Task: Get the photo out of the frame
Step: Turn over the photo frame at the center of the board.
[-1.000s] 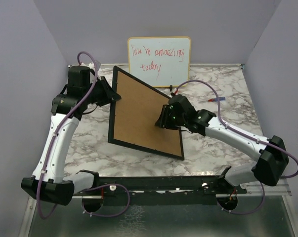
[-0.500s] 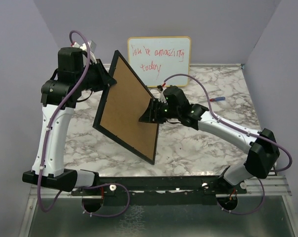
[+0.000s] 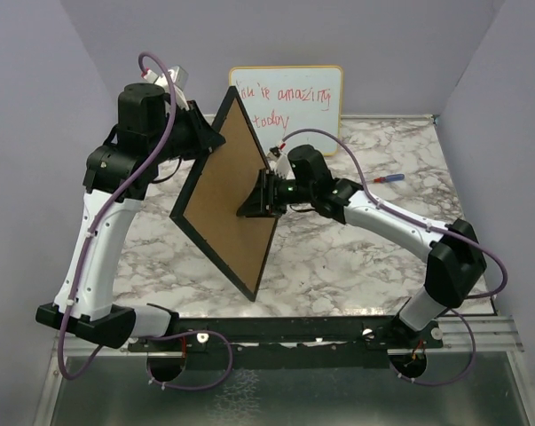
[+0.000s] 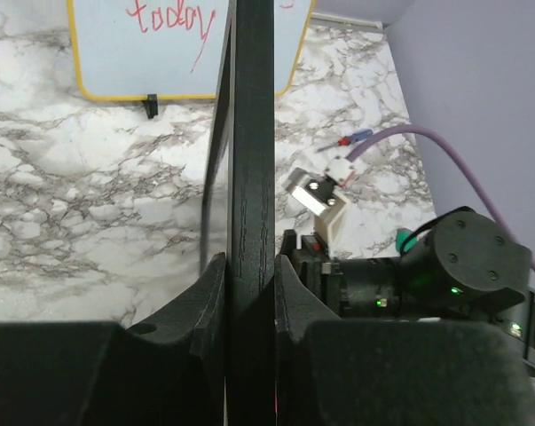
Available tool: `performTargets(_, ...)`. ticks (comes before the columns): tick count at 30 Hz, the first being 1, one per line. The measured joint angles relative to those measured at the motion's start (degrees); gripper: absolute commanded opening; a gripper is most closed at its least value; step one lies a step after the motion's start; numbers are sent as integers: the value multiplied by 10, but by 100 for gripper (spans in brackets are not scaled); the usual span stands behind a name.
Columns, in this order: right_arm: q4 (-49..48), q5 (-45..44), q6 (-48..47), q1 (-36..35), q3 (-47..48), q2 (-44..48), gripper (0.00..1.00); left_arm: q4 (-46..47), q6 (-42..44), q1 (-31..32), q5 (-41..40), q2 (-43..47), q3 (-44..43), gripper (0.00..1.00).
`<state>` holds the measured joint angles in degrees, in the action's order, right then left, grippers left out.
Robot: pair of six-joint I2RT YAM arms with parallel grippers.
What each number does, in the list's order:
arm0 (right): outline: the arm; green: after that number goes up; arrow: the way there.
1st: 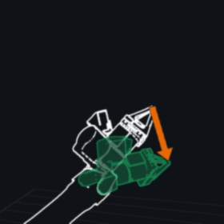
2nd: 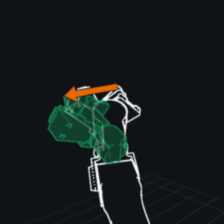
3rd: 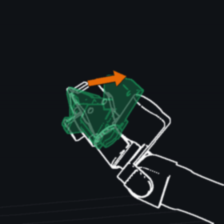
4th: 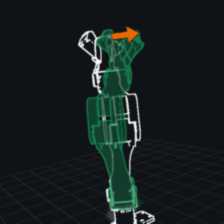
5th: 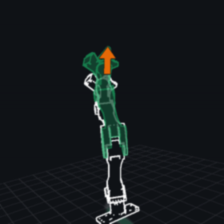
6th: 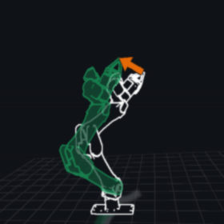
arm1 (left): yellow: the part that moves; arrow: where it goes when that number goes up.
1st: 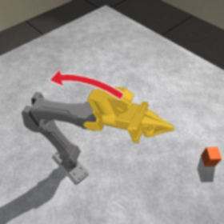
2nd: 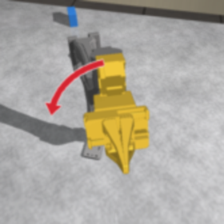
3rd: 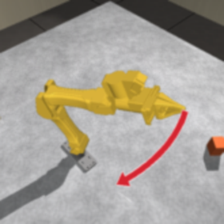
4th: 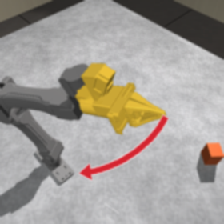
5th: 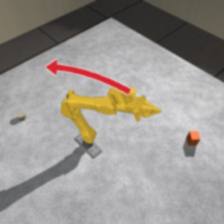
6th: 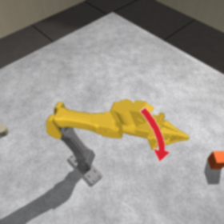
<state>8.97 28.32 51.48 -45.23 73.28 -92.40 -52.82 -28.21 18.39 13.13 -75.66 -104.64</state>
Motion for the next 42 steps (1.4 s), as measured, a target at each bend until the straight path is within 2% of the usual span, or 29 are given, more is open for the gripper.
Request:
performTargets(3, -21, 24, 10, 0, 17, -22, 52, -1, 0, 16, -13, -2, -22, 0)
performTargets(7, -30, 41, 18, 0, 40, -45, 53, -5, 1, 35, -20, -10, -45, 0)
performTargets(10, -32, 49, 24, 3, 45, -54, 61, -3, 0, 46, -41, -12, -45, 0)
performTargets(13, -47, 50, 32, 8, 28, -49, 65, 7, -10, 68, -70, -9, -37, 0)
performTargets(17, -80, 57, 50, 19, -27, -16, 70, 22, -27, 125, -114, -6, -30, 0)
performTargets(22, -59, 50, 54, 34, -59, 23, 74, 13, -27, 216, -202, -36, -61, 0)
performTargets(30, 6, -40, 56, 62, -82, 124, 78, 22, -43, 308, -286, -78, -83, 0)
performTargets(32, 13, -73, 56, 69, -88, 162, 81, 28, -47, 321, -291, -86, -85, 0)
performTargets(37, 53, -165, 55, 80, -86, 252, 83, 41, -50, 340, -293, -95, -82, 0)
performTargets(42, 110, -220, 54, 101, -41, 287, 86, 57, -51, 355, -293, -101, -76, 0)
